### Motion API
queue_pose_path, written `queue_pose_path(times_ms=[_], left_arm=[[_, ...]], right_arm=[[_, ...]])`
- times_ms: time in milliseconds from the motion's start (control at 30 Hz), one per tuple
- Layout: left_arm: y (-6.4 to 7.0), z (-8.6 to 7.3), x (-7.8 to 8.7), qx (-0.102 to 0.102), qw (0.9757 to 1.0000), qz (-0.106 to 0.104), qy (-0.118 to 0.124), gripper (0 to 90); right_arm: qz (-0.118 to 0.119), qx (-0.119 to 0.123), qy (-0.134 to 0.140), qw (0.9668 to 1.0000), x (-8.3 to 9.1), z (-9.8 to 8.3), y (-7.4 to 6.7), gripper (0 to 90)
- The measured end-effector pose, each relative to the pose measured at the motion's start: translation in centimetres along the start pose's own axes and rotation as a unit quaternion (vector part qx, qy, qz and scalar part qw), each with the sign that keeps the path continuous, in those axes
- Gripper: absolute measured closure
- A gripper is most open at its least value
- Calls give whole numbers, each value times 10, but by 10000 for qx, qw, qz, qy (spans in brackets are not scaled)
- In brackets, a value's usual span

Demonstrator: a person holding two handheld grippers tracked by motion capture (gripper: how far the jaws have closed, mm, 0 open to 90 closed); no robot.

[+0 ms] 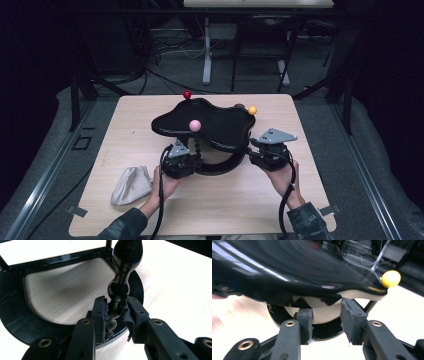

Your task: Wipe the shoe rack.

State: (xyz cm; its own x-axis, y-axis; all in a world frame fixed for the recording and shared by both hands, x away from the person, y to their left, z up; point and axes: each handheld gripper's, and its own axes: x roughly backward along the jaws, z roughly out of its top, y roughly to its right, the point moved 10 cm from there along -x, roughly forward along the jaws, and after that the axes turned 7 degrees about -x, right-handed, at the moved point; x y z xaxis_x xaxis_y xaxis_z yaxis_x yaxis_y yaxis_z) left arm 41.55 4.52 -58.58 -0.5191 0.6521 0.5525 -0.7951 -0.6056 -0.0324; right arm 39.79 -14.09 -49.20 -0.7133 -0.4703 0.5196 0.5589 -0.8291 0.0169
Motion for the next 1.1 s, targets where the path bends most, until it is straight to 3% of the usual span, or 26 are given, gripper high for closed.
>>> queue_pose_path(times_ms=[333, 533, 933, 1100], left_arm=[[0, 0, -1, 40, 10000, 26, 60, 743], [-1, 1, -3, 75, 9999, 88, 107, 745], [5, 11, -20, 272, 9993, 147, 209, 747], [12, 17, -29, 220, 9994, 104, 263, 746]], right_arm=[[86, 56, 98, 9999, 9, 3, -10, 527], [-52, 114, 204, 9997, 10, 6, -11, 527], [-208, -318, 285, 9989, -7, 10, 20, 538], [-303, -486, 372, 9977, -11, 14, 34, 519]])
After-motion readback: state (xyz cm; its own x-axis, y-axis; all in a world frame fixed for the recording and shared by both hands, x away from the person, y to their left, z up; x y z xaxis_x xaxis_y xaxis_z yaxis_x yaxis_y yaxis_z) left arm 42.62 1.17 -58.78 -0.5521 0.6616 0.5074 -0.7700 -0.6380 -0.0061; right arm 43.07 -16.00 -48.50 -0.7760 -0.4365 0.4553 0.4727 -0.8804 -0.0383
